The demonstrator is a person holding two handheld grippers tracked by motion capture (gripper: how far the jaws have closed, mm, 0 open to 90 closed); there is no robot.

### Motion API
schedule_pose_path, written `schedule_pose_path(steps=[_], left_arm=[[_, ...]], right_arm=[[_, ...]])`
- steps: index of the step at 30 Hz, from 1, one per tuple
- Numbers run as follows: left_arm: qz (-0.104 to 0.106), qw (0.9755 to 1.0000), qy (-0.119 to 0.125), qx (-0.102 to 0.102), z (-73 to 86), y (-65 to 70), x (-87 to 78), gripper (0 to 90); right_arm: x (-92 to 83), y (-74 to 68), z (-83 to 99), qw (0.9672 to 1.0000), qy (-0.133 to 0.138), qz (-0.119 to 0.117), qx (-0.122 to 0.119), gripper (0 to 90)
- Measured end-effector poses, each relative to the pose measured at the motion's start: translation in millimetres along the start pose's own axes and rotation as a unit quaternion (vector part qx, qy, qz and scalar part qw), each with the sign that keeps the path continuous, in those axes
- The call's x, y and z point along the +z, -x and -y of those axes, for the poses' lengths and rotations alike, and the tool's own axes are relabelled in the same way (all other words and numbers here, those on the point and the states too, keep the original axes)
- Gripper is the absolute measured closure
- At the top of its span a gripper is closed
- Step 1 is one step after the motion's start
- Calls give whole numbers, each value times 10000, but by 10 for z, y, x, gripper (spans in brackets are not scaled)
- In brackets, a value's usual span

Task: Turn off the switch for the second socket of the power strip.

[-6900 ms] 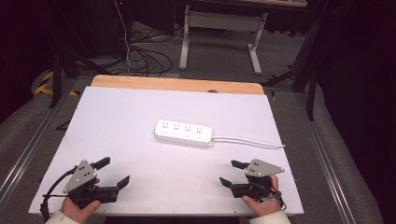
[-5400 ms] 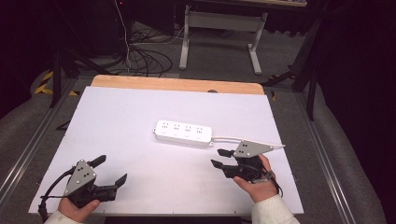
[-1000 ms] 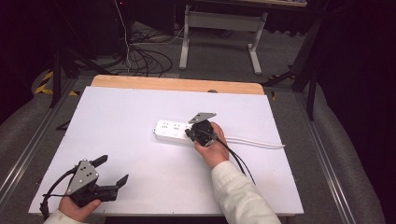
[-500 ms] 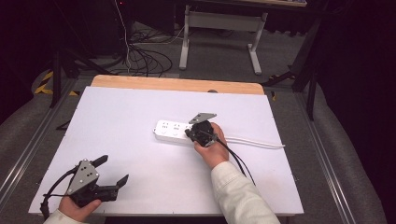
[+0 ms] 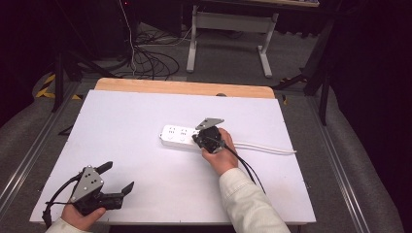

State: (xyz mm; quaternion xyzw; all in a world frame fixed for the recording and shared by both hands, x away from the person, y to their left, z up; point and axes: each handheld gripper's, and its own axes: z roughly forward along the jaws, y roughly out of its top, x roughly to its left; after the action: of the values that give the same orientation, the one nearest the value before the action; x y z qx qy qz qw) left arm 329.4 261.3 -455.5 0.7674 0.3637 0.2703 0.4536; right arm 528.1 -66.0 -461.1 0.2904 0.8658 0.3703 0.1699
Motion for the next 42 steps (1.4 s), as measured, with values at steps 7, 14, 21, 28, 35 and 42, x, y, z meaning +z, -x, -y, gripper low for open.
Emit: schedule_pose_path(steps=[7, 14, 21, 28, 35, 42], left_arm=[[9, 10000, -9, -18, 1, 5, 3, 94], [9, 10000, -17, -8, 0, 8, 7, 94], [6, 10000, -4, -14, 1, 7, 1, 94], [6, 10000, -4, -7, -2, 5, 4, 94], [9, 10000, -6, -27, -3, -1, 5, 94], [10, 10000, -2, -27, -2, -6, 6, 94]], right_arm=[[0, -3, 0, 10000, -11, 5, 3, 900], [11, -15, -12, 10000, -70, -30, -35, 900], [11, -53, -16, 9998, -93, 97, -127, 900], [6, -31, -14, 10000, -70, 33, -1, 900], [-46, -72, -68, 10000, 71, 22, -16, 900], [-140, -86, -135, 9997, 223, -68, -6, 900]])
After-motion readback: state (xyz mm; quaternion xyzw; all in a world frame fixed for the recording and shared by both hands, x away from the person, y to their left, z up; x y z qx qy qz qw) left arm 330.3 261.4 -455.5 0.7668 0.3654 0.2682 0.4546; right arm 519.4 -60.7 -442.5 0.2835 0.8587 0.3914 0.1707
